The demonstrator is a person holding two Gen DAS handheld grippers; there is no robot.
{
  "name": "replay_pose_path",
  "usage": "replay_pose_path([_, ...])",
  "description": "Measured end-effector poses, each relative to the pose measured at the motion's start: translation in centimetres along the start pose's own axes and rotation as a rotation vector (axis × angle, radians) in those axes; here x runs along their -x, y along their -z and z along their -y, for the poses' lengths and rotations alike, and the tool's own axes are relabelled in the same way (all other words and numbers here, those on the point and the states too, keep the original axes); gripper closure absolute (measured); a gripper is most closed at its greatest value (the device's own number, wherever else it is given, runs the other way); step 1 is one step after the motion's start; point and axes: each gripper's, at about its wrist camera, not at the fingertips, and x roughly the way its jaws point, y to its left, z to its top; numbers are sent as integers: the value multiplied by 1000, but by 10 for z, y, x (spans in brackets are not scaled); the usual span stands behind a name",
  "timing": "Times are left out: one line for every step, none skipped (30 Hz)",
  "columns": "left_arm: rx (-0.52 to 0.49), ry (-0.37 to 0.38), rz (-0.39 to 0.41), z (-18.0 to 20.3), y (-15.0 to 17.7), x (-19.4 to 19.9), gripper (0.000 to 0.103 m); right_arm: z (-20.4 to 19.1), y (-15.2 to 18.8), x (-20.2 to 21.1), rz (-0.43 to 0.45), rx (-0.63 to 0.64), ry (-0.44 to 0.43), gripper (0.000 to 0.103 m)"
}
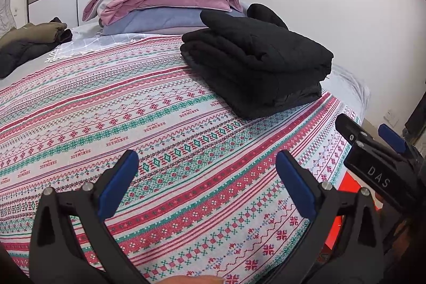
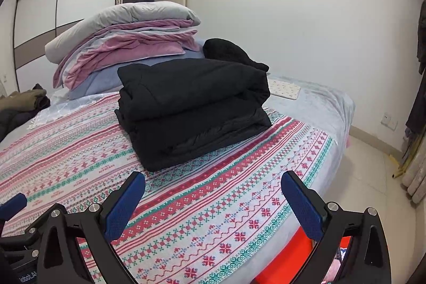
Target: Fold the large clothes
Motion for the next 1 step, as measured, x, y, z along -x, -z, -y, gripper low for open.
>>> replay_pose_path([-1, 3, -2, 0, 0, -1, 1, 0, 0, 0, 1, -1, 2, 0])
